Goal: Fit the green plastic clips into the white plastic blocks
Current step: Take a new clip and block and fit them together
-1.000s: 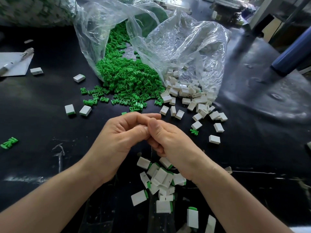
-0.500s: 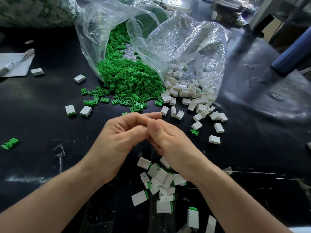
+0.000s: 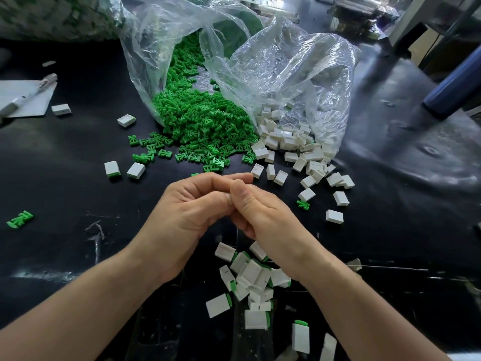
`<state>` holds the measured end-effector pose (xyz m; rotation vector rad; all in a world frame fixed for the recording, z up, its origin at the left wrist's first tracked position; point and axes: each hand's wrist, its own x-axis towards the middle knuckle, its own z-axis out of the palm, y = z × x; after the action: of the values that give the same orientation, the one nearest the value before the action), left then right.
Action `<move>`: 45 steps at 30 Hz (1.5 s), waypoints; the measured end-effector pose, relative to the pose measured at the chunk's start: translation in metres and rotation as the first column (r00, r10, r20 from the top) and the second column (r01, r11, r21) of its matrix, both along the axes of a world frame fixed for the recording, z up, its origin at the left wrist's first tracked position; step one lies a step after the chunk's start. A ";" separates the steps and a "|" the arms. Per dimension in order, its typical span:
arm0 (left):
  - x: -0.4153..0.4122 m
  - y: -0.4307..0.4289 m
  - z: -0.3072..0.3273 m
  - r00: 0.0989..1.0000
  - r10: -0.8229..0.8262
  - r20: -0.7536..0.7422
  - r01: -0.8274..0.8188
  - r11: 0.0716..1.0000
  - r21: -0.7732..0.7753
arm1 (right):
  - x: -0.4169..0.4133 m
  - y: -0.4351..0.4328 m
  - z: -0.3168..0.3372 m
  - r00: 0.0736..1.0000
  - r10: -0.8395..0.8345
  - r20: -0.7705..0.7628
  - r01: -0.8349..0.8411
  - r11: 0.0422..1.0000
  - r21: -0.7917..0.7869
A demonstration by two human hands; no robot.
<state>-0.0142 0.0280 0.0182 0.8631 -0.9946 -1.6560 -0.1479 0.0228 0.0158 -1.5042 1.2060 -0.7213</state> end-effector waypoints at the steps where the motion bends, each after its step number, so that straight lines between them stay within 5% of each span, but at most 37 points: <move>1: 0.000 -0.001 0.000 1.000 0.000 0.009 0.000 1.000 0.005 | -0.001 0.000 0.000 1.000 0.006 -0.003 -0.006 1.000 0.005; 6: 0.001 -0.003 0.000 0.999 0.002 0.053 -0.002 1.000 0.004 | -0.005 -0.004 0.004 0.993 0.018 -0.113 -0.023 0.999 -0.042; 9: 0.003 -0.005 0.000 0.990 0.047 0.129 -0.047 0.999 -0.005 | -0.016 -0.012 0.007 0.962 -0.130 -0.239 0.087 0.979 -0.182; 15: 0.001 0.002 0.002 0.957 -0.024 0.291 0.040 0.998 -0.049 | -0.047 -0.035 -0.003 0.719 -0.491 -0.492 0.247 0.842 -0.479; 23: -0.003 0.006 0.004 0.908 -0.119 0.402 0.154 0.986 -0.056 | -0.050 -0.044 -0.021 0.578 -0.439 -0.688 0.097 0.874 -0.476; 26: -0.002 0.003 0.001 0.887 -0.052 0.458 0.089 0.994 -0.059 | -0.052 -0.045 -0.019 0.617 -0.451 -0.645 0.124 0.865 -0.486; 32: -0.002 -0.004 -0.005 0.907 0.105 0.408 -0.111 0.994 -0.010 | -0.032 -0.028 -0.003 0.854 -0.402 -0.331 0.148 0.797 -0.586; 40: 0.002 -0.010 -0.007 0.914 0.133 0.384 -0.145 0.989 0.004 | -0.009 -0.009 -0.003 0.919 -0.128 -0.374 -0.117 0.814 -0.568; 42: 0.006 -0.014 -0.009 0.870 0.220 0.441 -0.202 0.975 -0.087 | -0.011 -0.011 -0.002 0.909 -0.134 -0.396 -0.120 0.823 -0.556; 45: 0.013 -0.026 -0.013 0.653 0.427 0.626 -0.240 0.900 -0.363 | -0.016 -0.015 -0.001 0.901 -0.204 -0.384 -0.049 0.830 -0.556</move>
<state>-0.0014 0.0024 0.0055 1.4503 -1.4064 -0.8355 -0.1637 0.0081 0.0152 -2.1992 1.4708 -0.8747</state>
